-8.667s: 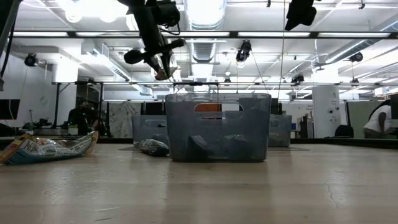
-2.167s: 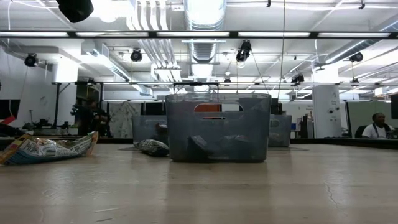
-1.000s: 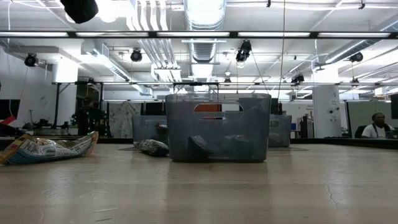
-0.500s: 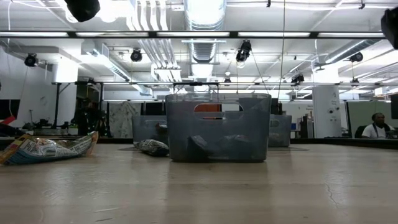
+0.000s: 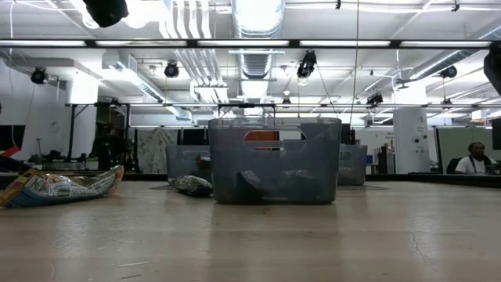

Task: Pick and place Granola Bars by type
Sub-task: Put the red granola bar into the left black bin

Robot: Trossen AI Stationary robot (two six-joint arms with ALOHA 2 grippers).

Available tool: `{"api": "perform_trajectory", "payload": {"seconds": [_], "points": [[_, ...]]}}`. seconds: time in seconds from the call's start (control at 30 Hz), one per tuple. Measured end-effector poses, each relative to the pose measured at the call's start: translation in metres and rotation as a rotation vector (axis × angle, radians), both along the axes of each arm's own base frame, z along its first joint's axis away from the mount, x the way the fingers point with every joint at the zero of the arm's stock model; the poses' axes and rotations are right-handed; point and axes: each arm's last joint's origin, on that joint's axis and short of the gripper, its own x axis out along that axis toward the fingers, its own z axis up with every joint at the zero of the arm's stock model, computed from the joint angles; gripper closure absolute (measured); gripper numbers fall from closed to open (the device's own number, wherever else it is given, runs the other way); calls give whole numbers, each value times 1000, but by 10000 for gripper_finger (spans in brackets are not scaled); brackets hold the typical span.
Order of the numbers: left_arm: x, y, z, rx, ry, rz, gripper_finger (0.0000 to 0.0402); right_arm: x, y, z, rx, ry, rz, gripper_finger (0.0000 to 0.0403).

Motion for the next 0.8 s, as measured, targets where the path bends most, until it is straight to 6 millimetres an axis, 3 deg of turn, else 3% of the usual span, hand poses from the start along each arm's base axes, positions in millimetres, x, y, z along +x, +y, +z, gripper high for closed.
{"api": "perform_trajectory", "payload": {"seconds": [0.43, 0.8], "points": [[0, 0, 0, 10, -1, 14, 402, -4, -4, -16, 19, -32, 37, 225], [0, 1, 0, -11, -8, 69, 402, -1, -1, -16, 38, -77, 109, 225]]}}
